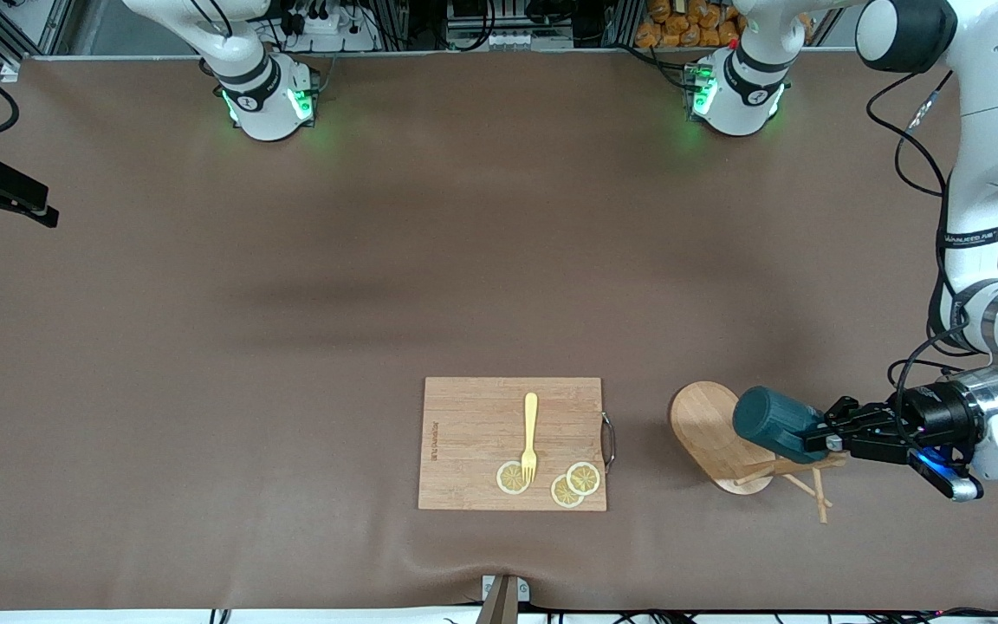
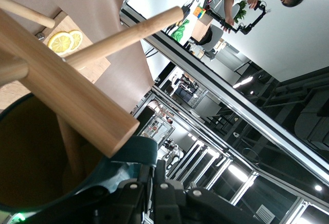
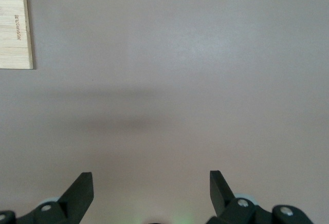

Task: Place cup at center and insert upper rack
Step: 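Tilt the mug and slide its handle onto a mug-tree peg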

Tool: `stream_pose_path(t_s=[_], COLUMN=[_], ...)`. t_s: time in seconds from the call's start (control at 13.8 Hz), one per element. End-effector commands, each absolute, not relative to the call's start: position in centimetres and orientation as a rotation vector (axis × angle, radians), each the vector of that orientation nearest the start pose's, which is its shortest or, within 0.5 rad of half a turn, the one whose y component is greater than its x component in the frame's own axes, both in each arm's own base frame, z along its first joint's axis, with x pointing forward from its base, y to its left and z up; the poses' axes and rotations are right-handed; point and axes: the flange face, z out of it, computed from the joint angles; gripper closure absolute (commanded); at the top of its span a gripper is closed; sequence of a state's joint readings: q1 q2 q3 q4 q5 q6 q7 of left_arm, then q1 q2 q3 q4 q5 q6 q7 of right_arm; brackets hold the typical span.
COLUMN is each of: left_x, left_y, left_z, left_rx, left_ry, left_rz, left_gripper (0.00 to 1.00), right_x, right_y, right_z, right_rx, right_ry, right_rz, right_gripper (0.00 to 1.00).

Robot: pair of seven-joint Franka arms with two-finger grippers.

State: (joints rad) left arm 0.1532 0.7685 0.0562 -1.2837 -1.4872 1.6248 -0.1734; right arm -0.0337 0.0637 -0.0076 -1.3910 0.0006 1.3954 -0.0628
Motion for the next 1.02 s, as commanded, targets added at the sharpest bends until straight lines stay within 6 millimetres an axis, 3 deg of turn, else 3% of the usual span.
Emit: stream_pose_path(t_s=[0.0,0.22,0.29,0.36,0.44,0.94], left_x=[74.4,74.4,74.4,74.4,74.4,74.4], left_y=[4.6,4.7,4.7,4.6,4.5,4.3], left_z=[34.1,33.9,33.7,33.3,33.6,35.6], left_rx=[1.543,1.54,1.54,1.538,1.536,1.513], left_ry=[0.703,0.705,0.707,0.714,0.711,0.733], left_rz=[-0.32,-0.322,-0.325,-0.332,-0.33,-0.368], left_gripper=[1.0,0.98,0.9,0.73,0.01,0.0], right_x=[55.2,55.4,55.5,55.9,56.4,57.0], right_y=[-2.5,-3.0,-3.3,-3.3,-3.3,-3.2], right_z=[66.5,66.3,66.2,66.0,65.8,64.4], right_rx=[-3.148,-3.153,-3.154,-3.156,-3.16,-3.155], right_ry=[-0.003,0.011,0.018,0.018,0.015,0.014], right_rz=[0.085,0.081,0.076,0.038,-0.001,0.02], right_gripper=[0.0,0.0,0.0,0.0,0.0,0.0])
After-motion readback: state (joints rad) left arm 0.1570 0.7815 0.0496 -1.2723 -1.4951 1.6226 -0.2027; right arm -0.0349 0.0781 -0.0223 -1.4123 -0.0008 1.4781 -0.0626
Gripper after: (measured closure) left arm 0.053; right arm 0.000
